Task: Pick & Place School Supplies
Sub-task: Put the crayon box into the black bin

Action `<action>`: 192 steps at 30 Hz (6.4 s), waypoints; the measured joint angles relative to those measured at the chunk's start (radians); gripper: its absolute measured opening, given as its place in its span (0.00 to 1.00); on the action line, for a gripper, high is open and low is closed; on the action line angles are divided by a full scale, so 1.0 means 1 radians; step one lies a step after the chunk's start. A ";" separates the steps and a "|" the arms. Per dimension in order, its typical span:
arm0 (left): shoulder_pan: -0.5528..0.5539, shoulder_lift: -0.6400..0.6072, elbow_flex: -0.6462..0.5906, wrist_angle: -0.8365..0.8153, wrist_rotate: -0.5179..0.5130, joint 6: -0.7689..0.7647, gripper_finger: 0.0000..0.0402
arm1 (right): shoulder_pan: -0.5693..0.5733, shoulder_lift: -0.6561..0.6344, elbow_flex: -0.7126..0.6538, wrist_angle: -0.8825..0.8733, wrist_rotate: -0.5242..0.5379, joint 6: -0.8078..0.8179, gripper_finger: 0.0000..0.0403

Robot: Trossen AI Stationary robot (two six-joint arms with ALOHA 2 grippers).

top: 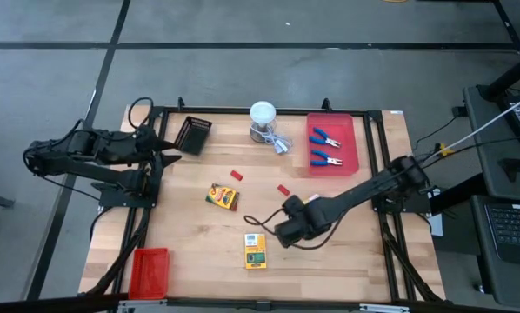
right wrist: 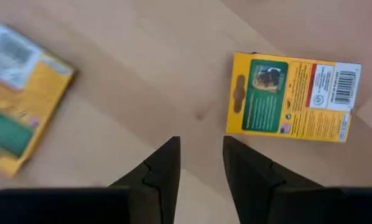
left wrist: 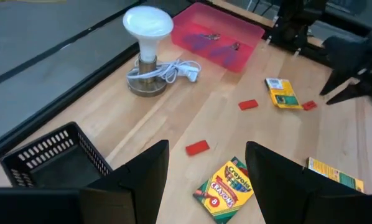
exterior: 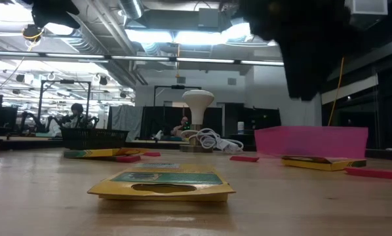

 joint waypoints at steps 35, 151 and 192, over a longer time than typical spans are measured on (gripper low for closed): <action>0.001 -0.009 0.002 0.165 0.148 -0.035 0.52 | 0.011 0.195 -0.001 -0.071 0.104 0.146 0.31; 0.265 0.524 0.178 0.592 0.943 0.557 0.60 | -0.219 0.024 0.838 0.024 0.012 -0.629 0.00; 0.261 0.562 0.251 0.583 1.025 0.573 0.07 | -0.213 0.024 0.838 0.161 0.059 -0.694 0.00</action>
